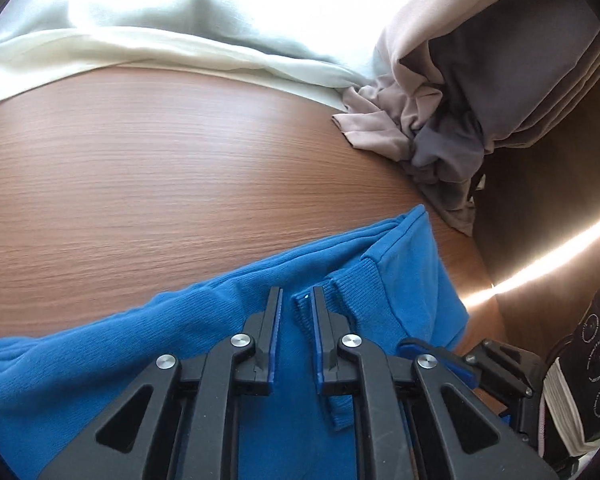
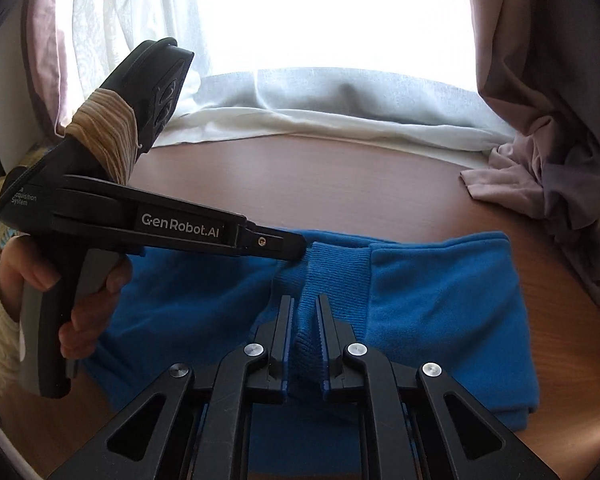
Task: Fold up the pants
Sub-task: 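Lift the cuff end with both grippers and fold it over the pants, then open both grippers and release the folded cuff onto the pants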
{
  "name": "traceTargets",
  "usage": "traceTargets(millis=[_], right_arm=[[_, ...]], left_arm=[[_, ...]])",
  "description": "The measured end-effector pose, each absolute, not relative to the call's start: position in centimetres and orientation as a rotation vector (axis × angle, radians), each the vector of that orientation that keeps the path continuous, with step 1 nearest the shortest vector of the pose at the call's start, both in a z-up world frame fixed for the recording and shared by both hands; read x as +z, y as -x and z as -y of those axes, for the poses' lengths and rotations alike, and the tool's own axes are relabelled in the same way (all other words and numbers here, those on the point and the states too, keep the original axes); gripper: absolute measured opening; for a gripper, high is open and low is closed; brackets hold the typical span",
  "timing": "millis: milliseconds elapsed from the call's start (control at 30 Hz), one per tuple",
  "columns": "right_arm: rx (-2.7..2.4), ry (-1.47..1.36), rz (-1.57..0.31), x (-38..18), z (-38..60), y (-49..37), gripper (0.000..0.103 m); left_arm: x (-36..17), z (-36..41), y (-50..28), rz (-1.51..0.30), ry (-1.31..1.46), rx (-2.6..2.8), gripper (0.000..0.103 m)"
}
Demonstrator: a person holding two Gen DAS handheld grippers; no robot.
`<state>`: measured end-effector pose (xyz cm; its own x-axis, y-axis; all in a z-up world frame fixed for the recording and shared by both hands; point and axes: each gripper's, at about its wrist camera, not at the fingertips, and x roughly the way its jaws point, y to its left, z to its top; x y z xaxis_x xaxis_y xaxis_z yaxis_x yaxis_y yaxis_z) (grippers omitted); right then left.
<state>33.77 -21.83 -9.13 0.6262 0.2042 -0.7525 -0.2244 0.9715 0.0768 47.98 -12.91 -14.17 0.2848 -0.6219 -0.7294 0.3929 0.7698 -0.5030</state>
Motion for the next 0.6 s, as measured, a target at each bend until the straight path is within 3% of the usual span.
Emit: traceTargets(millis=[67,233,300,333,600], right_arm=[[0.242,0.015,-0.845,-8.7,22.1,-33.2,0.027],[0.178,-0.008,-0.754,-5.8,23.8,-31.0,0.03],[0.136,-0.039,-0.722,-4.8,25.2,-30.1,0.045],[0.101,-0.055,-0.702,-4.4,26.1,-29.4,0.047],[-0.088,-0.223,-0.685,-3.3,33.3,-26.6,0.047]], left_arm=[[-12.8,12.9,-46.9,-1.041,0.196,-0.657,0.016],[-9.9,15.4,-43.9,-0.951,0.058,-0.702,0.022],[-9.0,16.6,-43.2,-0.922,0.032,-0.709,0.023],[-8.6,17.1,-42.9,-0.904,0.018,-0.701,0.023],[-7.5,21.2,-41.7,-0.851,-0.139,-0.642,0.028]])
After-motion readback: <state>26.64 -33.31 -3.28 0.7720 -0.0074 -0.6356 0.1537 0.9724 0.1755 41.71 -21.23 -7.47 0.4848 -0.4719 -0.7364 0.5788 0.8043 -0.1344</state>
